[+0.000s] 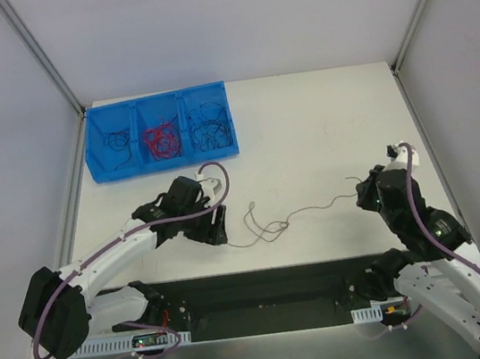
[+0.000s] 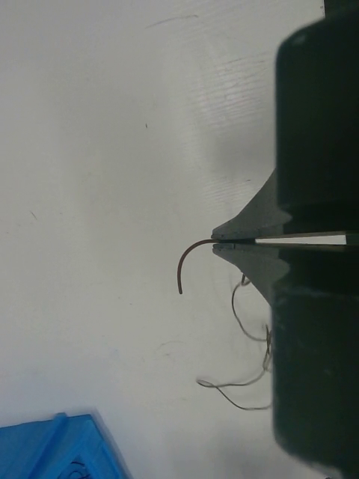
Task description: Untangle the cables
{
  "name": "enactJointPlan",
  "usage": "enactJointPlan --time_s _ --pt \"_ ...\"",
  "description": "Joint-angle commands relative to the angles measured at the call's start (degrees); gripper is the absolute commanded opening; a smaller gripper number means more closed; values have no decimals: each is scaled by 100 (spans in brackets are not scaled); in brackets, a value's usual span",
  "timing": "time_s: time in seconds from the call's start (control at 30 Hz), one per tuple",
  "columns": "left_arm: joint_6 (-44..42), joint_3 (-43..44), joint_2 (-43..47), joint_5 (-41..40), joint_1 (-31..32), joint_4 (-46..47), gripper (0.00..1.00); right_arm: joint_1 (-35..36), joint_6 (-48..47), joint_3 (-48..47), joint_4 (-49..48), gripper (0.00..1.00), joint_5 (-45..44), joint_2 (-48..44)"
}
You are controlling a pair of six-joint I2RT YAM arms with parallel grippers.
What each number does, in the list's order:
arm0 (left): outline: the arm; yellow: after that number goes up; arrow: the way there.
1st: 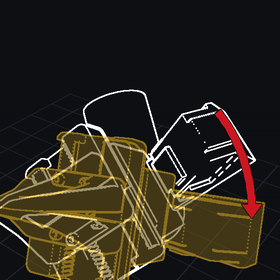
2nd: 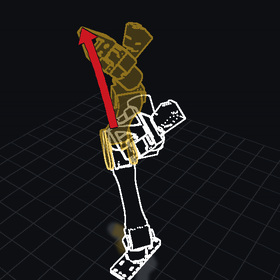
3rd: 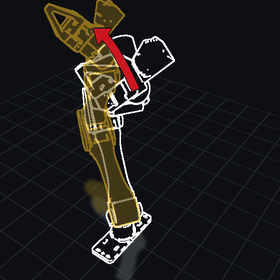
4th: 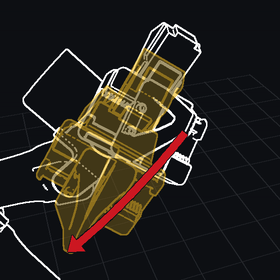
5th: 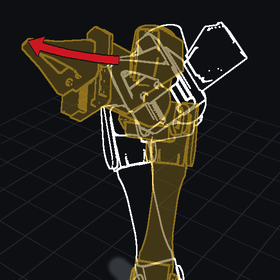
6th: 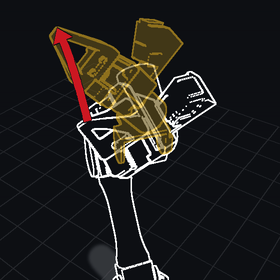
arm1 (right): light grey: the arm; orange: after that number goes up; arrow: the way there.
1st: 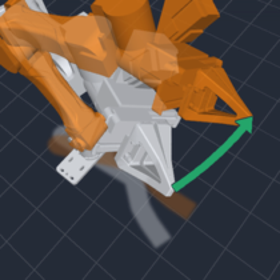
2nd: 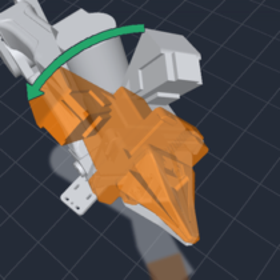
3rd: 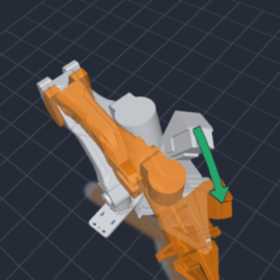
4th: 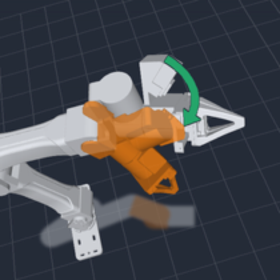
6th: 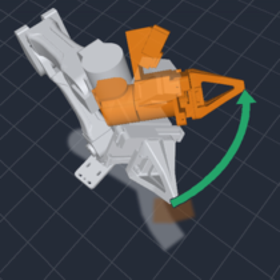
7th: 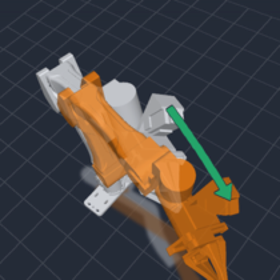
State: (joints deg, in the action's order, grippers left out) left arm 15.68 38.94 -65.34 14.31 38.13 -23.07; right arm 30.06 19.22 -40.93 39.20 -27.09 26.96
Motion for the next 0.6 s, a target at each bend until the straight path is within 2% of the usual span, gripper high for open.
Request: enactJointPlan --time_s 0.0,0.13,0.2,0.3,0.33,0.4,0.5,0.57 --pt "-144 141 56 661 -69 40 70 -27 -94 146 -457 0 644 143" --pt "-337 61 486 696 -86 48 80 -36 -191 173 -439 0 573 187" --pt "-399 105 601 810 -86 57 80 -36 -217 164 -439 0 591 222" --pt "-496 280 470 1389 -78 355 73 -27 -244 164 -457 0 670 266" --pt "-452 368 357 1486 -51 521 70 -27 -252 164 -475 0 688 275" --pt "-129 553 41 1488 28 881 70 -36 -252 164 -475 0 714 266" --pt "391 720 -557 1365 456 1514 78 -36 -244 164 -475 0 705 231" --pt "314 956 -917 770 1027 1682 78 -27 -226 173 -466 0 688 196"
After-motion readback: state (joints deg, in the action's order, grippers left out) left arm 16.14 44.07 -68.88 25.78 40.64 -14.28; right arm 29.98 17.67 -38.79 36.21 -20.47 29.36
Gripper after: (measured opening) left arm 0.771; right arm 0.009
